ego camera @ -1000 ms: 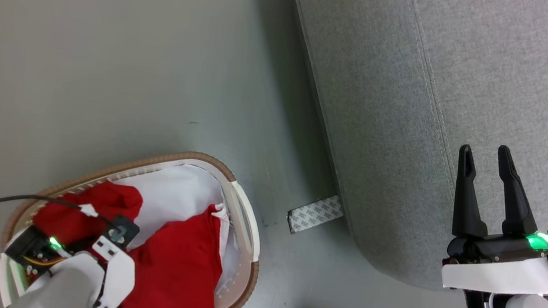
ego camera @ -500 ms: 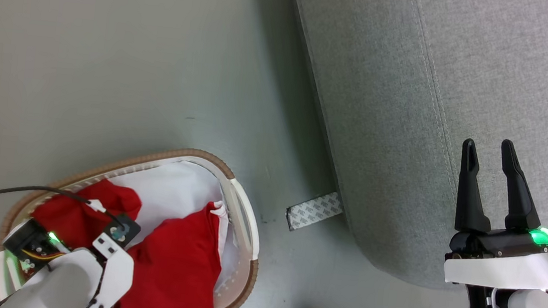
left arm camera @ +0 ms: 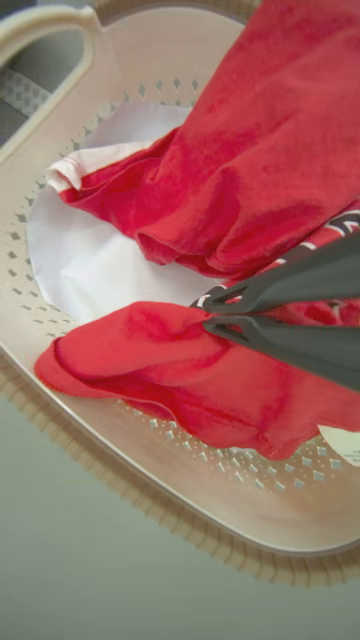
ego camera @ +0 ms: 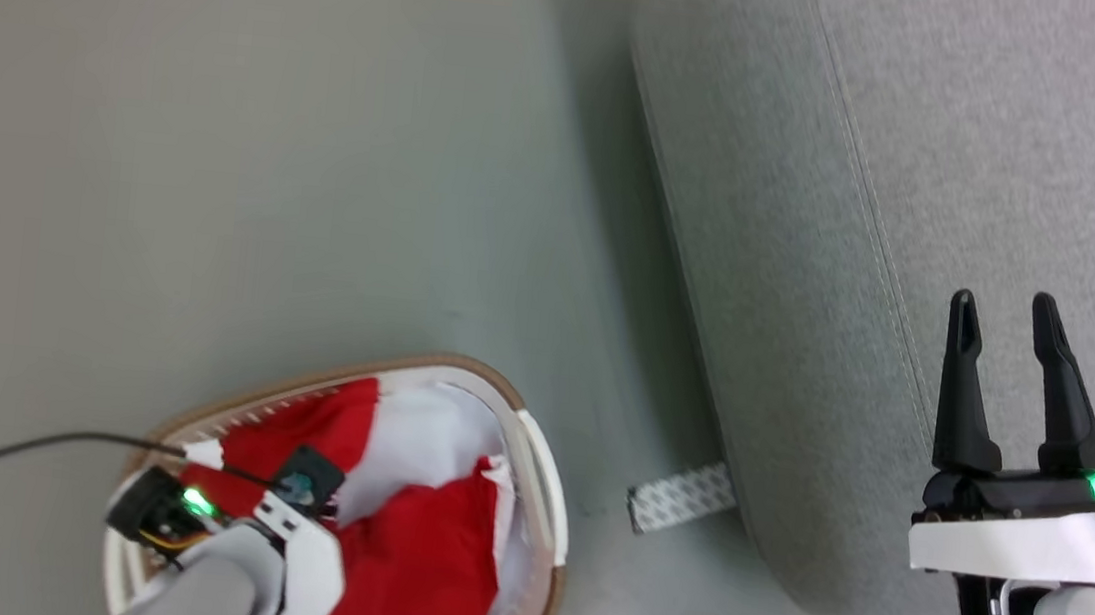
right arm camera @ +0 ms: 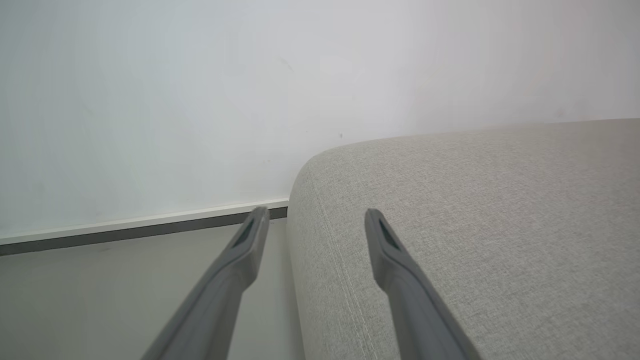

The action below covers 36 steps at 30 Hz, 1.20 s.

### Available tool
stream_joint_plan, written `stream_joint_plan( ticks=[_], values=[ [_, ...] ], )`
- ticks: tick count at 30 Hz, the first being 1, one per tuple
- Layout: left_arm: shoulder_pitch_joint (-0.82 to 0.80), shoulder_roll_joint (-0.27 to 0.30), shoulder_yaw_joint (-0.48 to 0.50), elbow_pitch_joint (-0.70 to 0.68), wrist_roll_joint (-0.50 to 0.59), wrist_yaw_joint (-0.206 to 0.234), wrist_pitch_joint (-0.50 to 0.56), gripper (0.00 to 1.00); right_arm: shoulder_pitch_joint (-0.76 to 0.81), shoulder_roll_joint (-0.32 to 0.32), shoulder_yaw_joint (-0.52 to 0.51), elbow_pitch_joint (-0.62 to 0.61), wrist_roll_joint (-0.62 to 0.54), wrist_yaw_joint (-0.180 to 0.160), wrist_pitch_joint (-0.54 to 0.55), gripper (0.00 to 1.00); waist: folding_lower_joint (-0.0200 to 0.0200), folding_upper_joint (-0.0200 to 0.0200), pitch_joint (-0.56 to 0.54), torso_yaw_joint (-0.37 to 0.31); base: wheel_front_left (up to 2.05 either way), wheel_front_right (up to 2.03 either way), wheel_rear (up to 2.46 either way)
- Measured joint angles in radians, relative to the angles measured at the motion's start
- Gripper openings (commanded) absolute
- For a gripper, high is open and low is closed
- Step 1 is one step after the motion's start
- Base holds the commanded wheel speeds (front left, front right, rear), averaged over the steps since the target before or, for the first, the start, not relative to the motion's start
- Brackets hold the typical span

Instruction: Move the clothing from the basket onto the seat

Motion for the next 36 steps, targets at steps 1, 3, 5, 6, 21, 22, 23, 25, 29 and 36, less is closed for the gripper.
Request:
stream_joint_plan(
  ticks=[1,3,5,6,21,22,23,25,29,36],
  values=[
    [0.004,-0.010,0.003,0.000,-0.007,-0.005,-0.025,0.00,0.003,0.000,-0.004,0.003,-0.006,0.000,0.000,1.00,-0.0001,0.0000,-0.017,0.009,0.00,0.00,0.00],
    [0.012,-0.029,0.002,0.000,-0.018,-0.014,-0.055,0.00,0.016,0.000,-0.008,0.011,-0.021,0.000,0.000,1.00,-0.0001,0.0000,-0.050,0.028,0.00,0.00,0.00],
    [0.018,-0.049,0.003,-0.005,-0.032,-0.024,-0.077,0.00,0.021,0.000,-0.014,0.018,-0.039,0.000,0.000,1.00,-0.0001,0.0000,-0.085,0.050,0.00,0.00,0.00],
    [0.023,-0.058,0.005,-0.013,-0.048,-0.027,-0.087,0.00,0.021,0.000,-0.020,0.021,-0.052,0.000,0.000,1.00,-0.0001,0.0000,-0.102,0.061,0.00,0.00,0.00],
    [0.220,-0.104,-0.077,-0.389,-0.283,-0.043,-0.109,0.00,0.109,0.000,-0.037,0.078,-0.076,0.000,0.000,1.00,-0.0002,0.0001,-0.375,0.243,0.00,0.00,0.00],
    [0.228,-0.104,-0.084,-0.416,-0.298,-0.043,-0.108,0.00,0.114,0.000,-0.035,0.075,-0.076,0.000,0.000,1.00,-0.0002,0.0000,-0.393,0.255,0.00,0.00,0.00],
    [0.235,-0.104,-0.088,-0.438,-0.316,-0.043,-0.109,0.00,0.119,0.000,-0.034,0.071,-0.076,0.000,0.000,1.00,-0.0002,0.0000,-0.410,0.267,0.00,0.00,0.00],
    [0.251,-0.103,-0.095,-0.482,-0.342,-0.043,-0.109,0.00,0.128,0.000,-0.030,0.055,-0.073,0.000,0.000,1.00,-0.0002,0.0000,-0.442,0.290,0.00,0.00,0.00],
    [0.253,-0.104,-0.100,-0.566,-0.373,-0.043,-0.109,0.00,0.163,0.000,-0.017,0.042,-0.064,0.000,0.000,1.00,-0.0003,0.0000,-0.500,0.332,0.00,0.00,0.00],
    [0.225,-0.104,-0.078,-0.696,-0.397,-0.028,-0.109,0.00,0.200,0.000,0.015,0.029,-0.056,0.000,0.000,1.00,-0.0003,0.0000,-0.578,0.387,0.00,0.00,0.00]
  ],
)
